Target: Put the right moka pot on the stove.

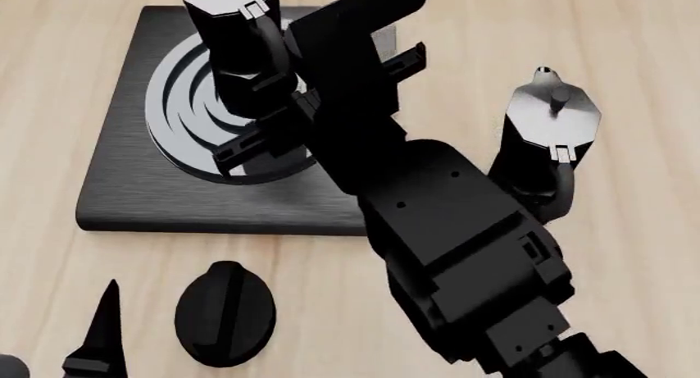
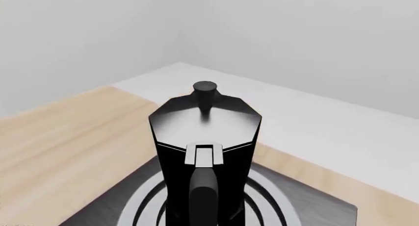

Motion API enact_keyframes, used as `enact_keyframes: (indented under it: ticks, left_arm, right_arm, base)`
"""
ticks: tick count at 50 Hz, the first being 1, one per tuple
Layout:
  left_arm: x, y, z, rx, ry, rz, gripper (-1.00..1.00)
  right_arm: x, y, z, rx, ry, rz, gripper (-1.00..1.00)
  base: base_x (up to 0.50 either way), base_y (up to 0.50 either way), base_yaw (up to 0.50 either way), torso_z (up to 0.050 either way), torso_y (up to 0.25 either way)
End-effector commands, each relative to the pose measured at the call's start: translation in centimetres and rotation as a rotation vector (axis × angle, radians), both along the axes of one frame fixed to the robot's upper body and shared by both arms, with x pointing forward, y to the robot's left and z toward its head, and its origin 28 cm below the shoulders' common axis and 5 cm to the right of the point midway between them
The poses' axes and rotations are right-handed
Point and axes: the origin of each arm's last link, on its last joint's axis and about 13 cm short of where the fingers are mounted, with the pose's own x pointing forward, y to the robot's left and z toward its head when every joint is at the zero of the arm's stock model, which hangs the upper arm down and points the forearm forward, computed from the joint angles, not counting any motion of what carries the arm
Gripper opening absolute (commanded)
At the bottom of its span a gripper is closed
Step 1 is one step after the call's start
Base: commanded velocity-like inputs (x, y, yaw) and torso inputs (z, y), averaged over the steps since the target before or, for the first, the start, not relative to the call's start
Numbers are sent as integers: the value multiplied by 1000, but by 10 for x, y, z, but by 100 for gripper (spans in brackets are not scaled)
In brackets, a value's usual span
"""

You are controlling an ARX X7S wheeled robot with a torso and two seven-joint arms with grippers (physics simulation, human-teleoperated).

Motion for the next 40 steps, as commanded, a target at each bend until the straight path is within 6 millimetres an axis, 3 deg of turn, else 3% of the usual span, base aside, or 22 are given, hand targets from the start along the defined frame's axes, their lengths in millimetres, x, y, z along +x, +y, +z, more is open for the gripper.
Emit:
enact_keyframes:
  ticks: [1,18,36,37,40]
  left_arm:
    - [0,0,0,2,-2,-4,100]
    - [-1,0,0,0,-6,-7,100]
    - [-1,0,0,-1,-9,-5,100]
    - [-1,0,0,-1,-9,-5,100]
    - [-1,0,0,-3,-9,-4,100]
  right_arm:
    - [9,10,3,-4,-41,27,-100]
    - [31,13,-12,-5,-6,-9,-100]
    - [34,13,-26,-29,50,-9,-100]
    - [34,13,-26,-35,43,-19,100]
    - [34,12,-27,-29,46,-26,100]
  base:
    - [0,0,0,0,0]
    - [0,0,0,1,1]
    - [0,0,0,0,1]
    - [0,0,3,0,0]
    - [0,0,0,0,0]
